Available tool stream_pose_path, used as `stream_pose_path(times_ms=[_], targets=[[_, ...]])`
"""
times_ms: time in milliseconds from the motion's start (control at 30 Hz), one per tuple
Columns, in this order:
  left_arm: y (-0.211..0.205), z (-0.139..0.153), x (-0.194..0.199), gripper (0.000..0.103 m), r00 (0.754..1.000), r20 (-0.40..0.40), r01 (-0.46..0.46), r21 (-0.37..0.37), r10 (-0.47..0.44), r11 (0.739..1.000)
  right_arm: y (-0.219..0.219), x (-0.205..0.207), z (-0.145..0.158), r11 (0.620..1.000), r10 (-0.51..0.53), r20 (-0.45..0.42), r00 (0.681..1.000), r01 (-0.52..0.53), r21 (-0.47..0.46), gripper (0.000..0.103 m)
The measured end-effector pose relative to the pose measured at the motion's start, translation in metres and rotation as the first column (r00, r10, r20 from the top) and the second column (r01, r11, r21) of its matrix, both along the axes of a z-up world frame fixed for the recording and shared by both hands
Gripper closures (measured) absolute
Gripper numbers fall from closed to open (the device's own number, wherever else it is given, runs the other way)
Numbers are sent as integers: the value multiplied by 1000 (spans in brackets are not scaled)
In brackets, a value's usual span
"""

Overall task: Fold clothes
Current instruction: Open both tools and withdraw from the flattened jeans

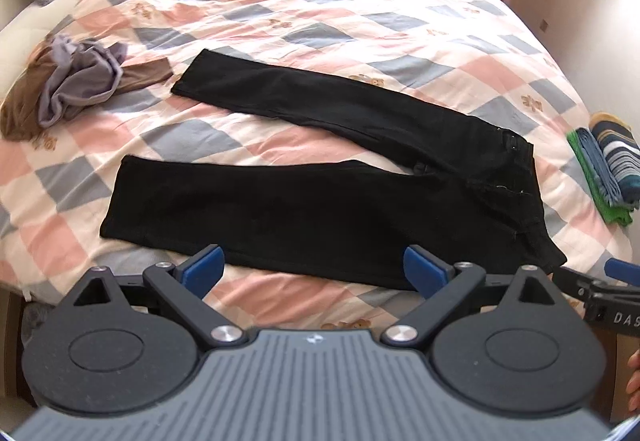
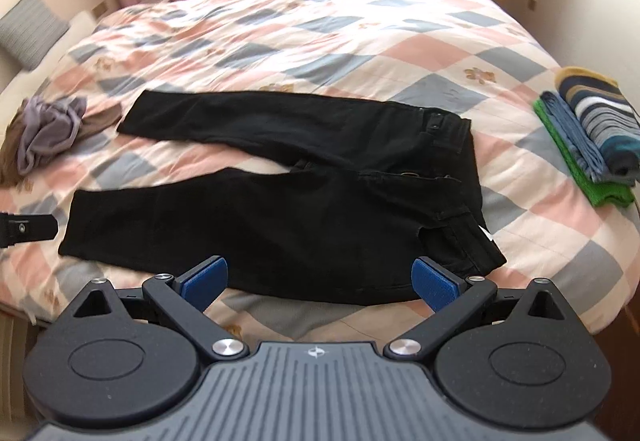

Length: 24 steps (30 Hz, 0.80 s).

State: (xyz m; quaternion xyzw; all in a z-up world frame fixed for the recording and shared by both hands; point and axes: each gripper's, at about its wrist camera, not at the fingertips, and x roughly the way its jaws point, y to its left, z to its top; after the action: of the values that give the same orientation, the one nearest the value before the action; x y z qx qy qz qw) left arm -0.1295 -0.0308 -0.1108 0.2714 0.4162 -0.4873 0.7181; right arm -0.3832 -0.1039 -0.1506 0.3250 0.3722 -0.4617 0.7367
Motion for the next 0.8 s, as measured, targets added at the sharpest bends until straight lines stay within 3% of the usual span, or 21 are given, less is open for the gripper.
stream_pose_path(times_ms=[333,800], targets=[[18,-5,-26,7,995,26,-94,37,93,995,-1,-14,-9,995,93,-11,996,-92,39,2],[36,-4,-42,7,983,83,-168,32,165,985,-6,-24,-7,993,119,-59,991,-118,24,2]])
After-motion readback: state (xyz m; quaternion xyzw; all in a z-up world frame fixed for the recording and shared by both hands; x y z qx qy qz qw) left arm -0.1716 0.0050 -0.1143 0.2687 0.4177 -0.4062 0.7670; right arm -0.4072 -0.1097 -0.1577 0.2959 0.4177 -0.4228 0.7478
